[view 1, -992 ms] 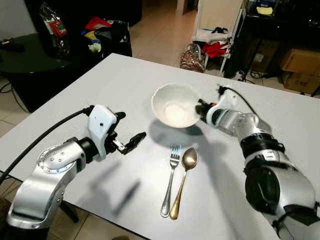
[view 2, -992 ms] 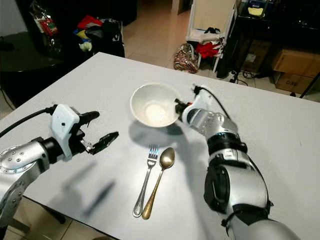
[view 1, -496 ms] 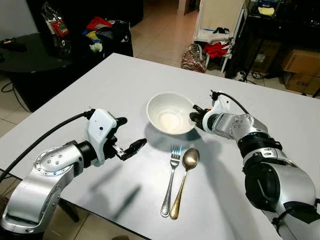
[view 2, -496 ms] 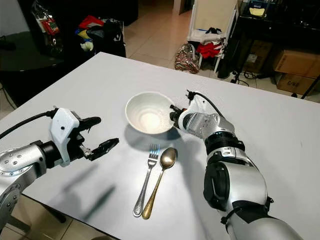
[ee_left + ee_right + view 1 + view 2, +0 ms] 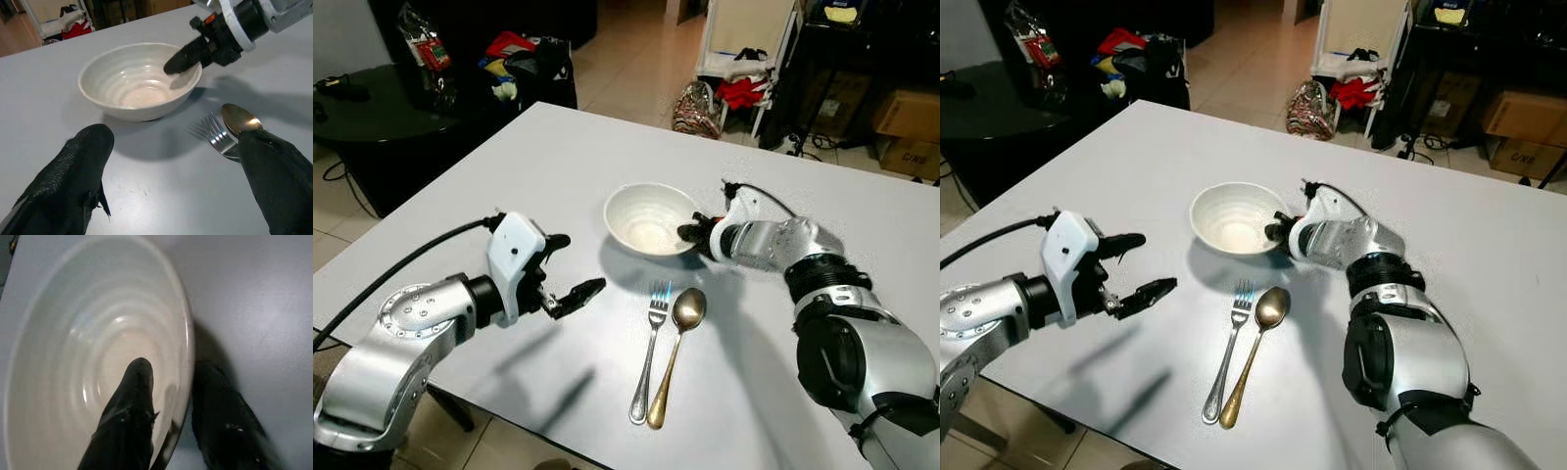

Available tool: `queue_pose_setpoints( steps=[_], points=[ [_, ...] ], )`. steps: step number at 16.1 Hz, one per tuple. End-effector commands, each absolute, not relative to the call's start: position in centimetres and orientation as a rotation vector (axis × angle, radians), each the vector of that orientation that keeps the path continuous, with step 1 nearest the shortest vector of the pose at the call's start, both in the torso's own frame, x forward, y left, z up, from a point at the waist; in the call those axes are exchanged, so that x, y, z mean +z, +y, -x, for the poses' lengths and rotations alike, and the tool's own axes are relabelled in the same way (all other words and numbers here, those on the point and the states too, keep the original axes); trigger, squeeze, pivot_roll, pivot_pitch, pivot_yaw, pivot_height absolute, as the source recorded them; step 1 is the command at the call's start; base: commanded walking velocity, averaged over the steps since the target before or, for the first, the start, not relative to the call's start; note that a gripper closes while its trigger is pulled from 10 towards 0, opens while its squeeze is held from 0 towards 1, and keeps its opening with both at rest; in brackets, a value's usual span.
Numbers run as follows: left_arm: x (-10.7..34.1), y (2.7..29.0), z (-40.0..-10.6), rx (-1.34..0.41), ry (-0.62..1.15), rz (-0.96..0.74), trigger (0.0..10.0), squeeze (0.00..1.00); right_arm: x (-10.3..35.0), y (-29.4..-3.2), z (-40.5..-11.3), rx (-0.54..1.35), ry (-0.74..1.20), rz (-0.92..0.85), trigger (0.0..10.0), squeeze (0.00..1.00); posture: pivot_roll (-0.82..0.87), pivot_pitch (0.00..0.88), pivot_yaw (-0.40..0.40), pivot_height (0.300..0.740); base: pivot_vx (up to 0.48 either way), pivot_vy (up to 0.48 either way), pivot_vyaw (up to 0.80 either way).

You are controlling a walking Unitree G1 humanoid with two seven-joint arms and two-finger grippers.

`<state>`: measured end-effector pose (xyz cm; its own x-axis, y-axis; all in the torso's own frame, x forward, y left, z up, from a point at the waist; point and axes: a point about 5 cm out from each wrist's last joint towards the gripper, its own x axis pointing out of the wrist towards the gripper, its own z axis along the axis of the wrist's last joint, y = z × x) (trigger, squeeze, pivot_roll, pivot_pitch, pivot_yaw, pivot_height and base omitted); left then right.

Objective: Setting the table

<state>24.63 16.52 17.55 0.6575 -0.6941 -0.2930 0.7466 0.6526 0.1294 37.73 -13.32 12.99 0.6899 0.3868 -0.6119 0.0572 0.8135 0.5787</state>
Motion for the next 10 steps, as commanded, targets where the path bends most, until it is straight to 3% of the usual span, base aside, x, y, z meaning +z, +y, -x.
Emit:
queue_pose_setpoints(
  steps=[1,4,9,10],
  points=[
    [17.7,16.6,-24.8,-0.841,0.228,-0.257,10.0,0.0,14.8,-14.0,-38.1,0.214,0.767,-0.578,10.0,1.0,0.08,0.0,0.009,0.74,0.0,0.0,0.0],
    [17.9,16.9,-24.9,-0.861,0.233,-0.264,10.0,0.0,18.5,-15.8,-36.1,0.295,0.748,-0.53,10.0,1.0,0.07,0.0,0.008,0.74,0.0,0.0,0.0],
    [18.4,17.2,-25.1,-0.847,0.206,-0.264,10.0,0.0,21.6,-16.7,-32.0,0.377,0.657,-0.489,10.0,1.0,0.06,0.0,0.007,0.74,0.0,0.0,0.0],
    [19.0,17.1,-25.5,-0.774,0.14,-0.25,10.0,0.0,22.8,-16.5,-30.4,0.364,0.463,-0.419,10.0,0.87,0.06,0.0,0.001,0.74,0.0,0.0,0.0]
  ],
)
